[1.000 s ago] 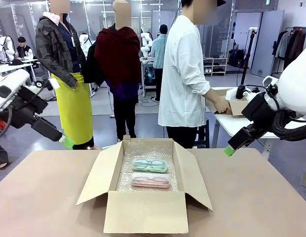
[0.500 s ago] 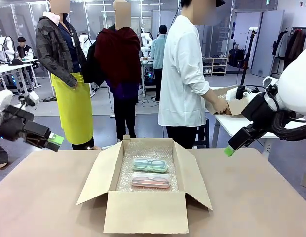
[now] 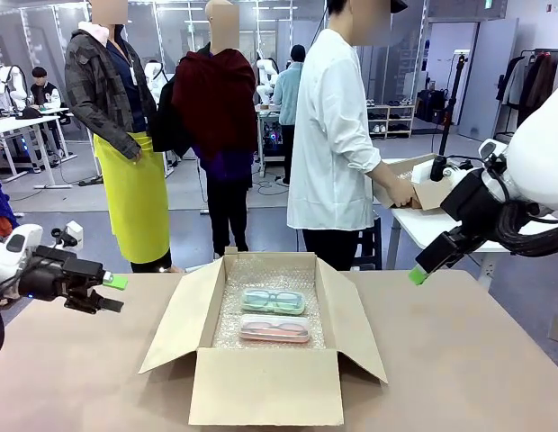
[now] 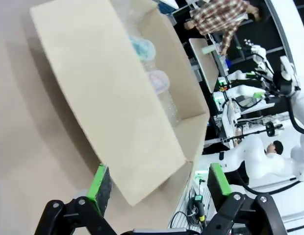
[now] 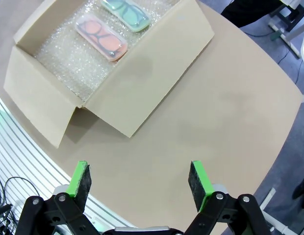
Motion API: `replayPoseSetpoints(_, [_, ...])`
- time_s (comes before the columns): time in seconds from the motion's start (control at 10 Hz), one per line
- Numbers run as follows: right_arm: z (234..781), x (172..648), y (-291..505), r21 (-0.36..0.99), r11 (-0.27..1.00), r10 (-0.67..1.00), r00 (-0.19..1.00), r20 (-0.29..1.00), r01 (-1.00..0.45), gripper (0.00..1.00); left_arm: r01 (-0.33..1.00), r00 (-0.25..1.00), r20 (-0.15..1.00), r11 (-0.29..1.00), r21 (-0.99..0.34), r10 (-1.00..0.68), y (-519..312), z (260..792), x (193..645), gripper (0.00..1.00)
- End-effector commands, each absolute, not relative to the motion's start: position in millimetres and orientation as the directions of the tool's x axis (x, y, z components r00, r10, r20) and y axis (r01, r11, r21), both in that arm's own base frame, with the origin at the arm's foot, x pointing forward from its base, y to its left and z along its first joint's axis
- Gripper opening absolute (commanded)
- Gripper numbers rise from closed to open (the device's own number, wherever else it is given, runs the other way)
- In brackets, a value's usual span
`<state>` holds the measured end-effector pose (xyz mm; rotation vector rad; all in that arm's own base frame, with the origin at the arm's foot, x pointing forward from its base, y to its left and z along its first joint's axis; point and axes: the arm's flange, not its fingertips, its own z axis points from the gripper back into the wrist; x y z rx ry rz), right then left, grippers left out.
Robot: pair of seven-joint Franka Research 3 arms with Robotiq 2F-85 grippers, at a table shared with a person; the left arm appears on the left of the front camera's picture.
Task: Pack the glasses set securely to prepare it for shipping.
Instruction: Position the Package Box on the left side of the table.
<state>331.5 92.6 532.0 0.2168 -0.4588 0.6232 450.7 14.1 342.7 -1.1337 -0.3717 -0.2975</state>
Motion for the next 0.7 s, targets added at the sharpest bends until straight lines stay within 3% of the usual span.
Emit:
replayPoseSetpoints(0.0, [531.6, 332.1, 93.2, 0.049, 0.796, 0.511, 0.713, 0.481, -0.604, 1.00, 0.429, 0.899, 0.428, 0.400, -0.810, -0.097, 16.2, 347.8, 467.1, 1.00])
replayPoseSetpoints(0.4, [531.6, 332.1, 93.2, 0.049, 0.796, 0.511, 0.713, 0.481, -0.604, 1.00, 0.413, 0.900, 0.433, 0.395, -0.820, -0.043, 14.1, 342.7, 450.7, 1.00])
replayPoseSetpoints(0.6, [531.6, 332.1, 93.2, 0.049, 0.796, 0.511, 0.713, 0.481, -0.604, 1.00, 0.373, 0.919, 0.393, 0.410, -0.833, -0.037, 11.7, 327.1, 474.0, 1.00])
